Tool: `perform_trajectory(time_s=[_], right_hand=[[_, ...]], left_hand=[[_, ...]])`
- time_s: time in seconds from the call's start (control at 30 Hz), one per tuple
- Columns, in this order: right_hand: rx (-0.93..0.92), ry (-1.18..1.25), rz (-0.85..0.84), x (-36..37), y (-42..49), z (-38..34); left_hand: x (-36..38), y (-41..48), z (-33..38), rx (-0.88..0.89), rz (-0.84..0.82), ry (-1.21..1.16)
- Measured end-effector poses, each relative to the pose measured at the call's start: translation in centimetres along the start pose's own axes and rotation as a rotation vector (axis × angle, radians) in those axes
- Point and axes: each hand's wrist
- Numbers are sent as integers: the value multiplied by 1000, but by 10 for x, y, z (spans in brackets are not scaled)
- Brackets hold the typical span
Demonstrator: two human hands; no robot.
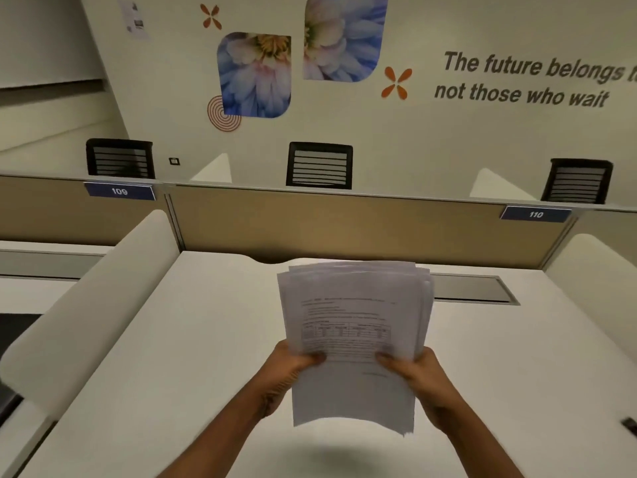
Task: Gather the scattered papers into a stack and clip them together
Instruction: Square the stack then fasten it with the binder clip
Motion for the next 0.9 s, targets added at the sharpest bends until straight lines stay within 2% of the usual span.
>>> perform_trajectory(time_s=[0.23,0.43,0.6,0.9], right_hand=[[-47,3,125,-33,0,31],[19,-10,45,-79,-8,48],[1,42,71,-101,-10,49],[5,78,31,-107,-10,48]], left_hand=[[50,7,-20,42,172,22],[104,-2,-43,4,289,43],[135,-10,-48,16,370,-1],[131,-18,-29,32,397,14]])
Point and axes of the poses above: each hand's wrist, its own y-axis towards the middle knuckle, its own x-axis out of the palm, z = x × y, and after that the axes turned 4 degrees about x, right-handed
